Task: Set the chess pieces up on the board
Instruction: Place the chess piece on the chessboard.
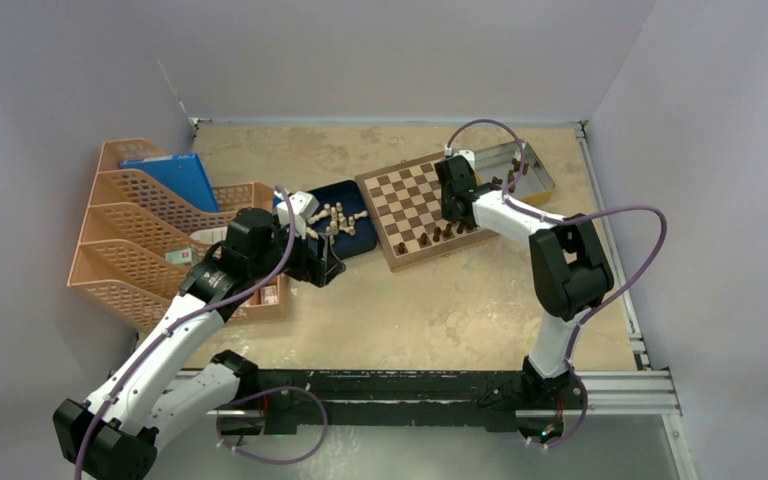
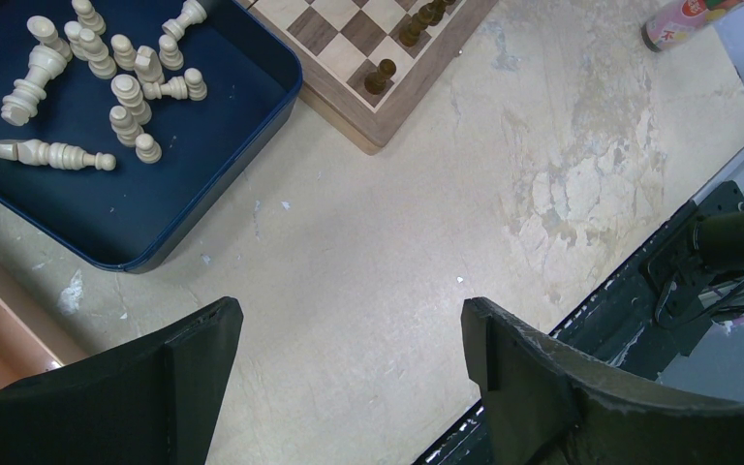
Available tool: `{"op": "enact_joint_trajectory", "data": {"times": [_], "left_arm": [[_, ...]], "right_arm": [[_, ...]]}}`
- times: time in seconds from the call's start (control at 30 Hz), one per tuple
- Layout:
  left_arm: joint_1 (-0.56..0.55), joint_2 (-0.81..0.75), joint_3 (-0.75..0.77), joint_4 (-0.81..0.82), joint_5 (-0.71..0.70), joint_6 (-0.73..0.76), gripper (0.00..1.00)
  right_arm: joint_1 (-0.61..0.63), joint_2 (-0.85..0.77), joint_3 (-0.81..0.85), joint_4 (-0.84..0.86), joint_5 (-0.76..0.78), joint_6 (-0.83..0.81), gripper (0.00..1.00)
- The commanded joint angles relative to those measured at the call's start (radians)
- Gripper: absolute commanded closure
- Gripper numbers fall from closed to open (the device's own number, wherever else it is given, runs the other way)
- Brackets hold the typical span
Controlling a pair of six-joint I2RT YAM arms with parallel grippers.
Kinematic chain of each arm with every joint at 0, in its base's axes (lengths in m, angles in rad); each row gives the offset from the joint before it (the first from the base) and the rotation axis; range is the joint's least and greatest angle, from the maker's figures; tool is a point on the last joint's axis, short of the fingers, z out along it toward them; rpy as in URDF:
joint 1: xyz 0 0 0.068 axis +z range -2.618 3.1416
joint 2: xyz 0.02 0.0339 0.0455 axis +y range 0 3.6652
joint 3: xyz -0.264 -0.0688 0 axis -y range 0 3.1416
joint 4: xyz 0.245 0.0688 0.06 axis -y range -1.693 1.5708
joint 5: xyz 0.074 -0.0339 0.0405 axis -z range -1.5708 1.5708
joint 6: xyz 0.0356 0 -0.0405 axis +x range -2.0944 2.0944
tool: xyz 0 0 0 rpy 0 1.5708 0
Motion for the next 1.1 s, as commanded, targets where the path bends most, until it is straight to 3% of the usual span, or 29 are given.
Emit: {"op": "enact_joint_trajectory", "data": {"times": [0.0,0.63,0.8,1.07], "left_arm": [[0.005,-0.014,0.016,0.039,0.006,0.017,0.16],[0.005,-0.013,0.015,0.037,0.01,0.014,0.16],[0.005,-0.011,0.015,0.039,0.011,0.014,0.16],[0.005,-0.015,0.013,0.033,0.003,0.016,0.16]], "right_arm": [[0.006,-0.053,-0.001,-0.017,-0.01,0.007,0.83],[0.005,-0.066,0.059,-0.012,-0.006,0.04,0.74],[0.002,-0.084,0.1,0.022,0.077,0.042,0.73],[-0.106,-0.062,0.179,0.114,0.111,0.013,0.73]]}}
